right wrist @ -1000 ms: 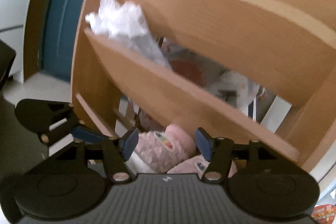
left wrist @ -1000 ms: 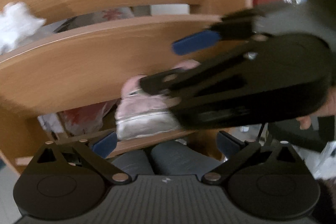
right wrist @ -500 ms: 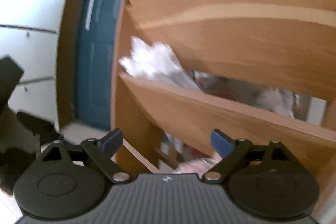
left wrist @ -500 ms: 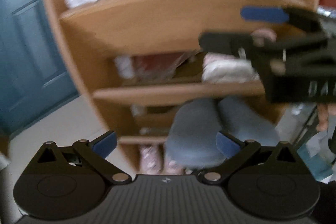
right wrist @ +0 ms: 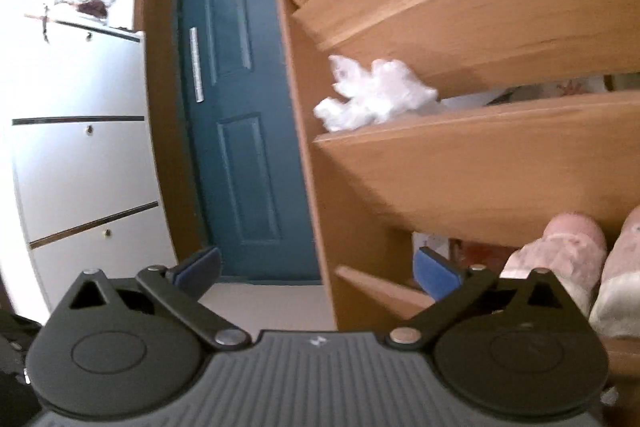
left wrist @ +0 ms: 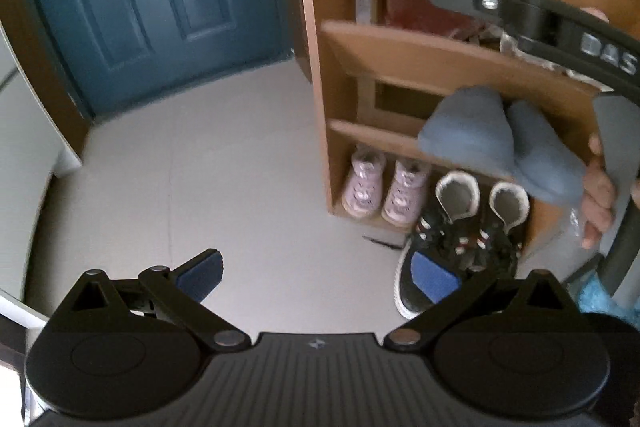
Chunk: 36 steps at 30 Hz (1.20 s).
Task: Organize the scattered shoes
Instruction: 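Withdraw the right tool from the shelf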
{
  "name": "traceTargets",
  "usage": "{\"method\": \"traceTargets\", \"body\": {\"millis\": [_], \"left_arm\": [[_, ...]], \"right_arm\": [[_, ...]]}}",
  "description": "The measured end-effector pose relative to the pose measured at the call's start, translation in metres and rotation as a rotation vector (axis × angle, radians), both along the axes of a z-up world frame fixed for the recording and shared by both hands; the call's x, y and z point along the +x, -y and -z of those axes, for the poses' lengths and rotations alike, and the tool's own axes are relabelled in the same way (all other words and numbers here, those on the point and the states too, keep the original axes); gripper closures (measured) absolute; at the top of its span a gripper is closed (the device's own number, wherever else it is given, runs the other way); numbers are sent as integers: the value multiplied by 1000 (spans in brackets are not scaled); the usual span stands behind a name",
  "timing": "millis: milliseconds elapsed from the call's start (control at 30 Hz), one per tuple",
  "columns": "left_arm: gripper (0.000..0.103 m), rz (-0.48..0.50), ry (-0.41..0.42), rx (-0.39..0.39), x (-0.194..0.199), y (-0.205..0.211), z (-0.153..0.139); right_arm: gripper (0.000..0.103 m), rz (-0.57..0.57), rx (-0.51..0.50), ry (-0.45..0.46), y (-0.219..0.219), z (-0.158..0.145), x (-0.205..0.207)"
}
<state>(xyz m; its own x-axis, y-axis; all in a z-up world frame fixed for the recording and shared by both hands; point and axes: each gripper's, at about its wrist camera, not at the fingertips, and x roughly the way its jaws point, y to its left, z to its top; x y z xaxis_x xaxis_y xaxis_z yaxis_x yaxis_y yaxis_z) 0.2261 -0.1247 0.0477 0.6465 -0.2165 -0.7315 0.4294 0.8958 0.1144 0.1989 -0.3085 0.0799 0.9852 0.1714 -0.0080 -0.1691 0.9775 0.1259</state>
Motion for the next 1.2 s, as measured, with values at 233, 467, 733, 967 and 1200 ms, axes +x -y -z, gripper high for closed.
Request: {"method": "traceTargets", "body": {"millis": [233, 467, 733, 967, 1200], "left_arm": [[0, 12, -157, -71, 27, -20, 90], [0, 190, -218, 57, 44, 6, 158], [0, 229, -248, -79, 36, 37, 119], [0, 222, -154, -92, 28, 76, 109], [0, 302, -14, -67, 8, 102, 89]], "right_arm": [[1, -19, -304, -152, -4, 2, -4], [1, 74, -220, -215, 3, 24, -35], [1, 251, -114, -503, -3, 39, -87], [1, 550, 152, -704, -12, 38, -90], [1, 725, 189, -663, -48, 8, -139]]}}
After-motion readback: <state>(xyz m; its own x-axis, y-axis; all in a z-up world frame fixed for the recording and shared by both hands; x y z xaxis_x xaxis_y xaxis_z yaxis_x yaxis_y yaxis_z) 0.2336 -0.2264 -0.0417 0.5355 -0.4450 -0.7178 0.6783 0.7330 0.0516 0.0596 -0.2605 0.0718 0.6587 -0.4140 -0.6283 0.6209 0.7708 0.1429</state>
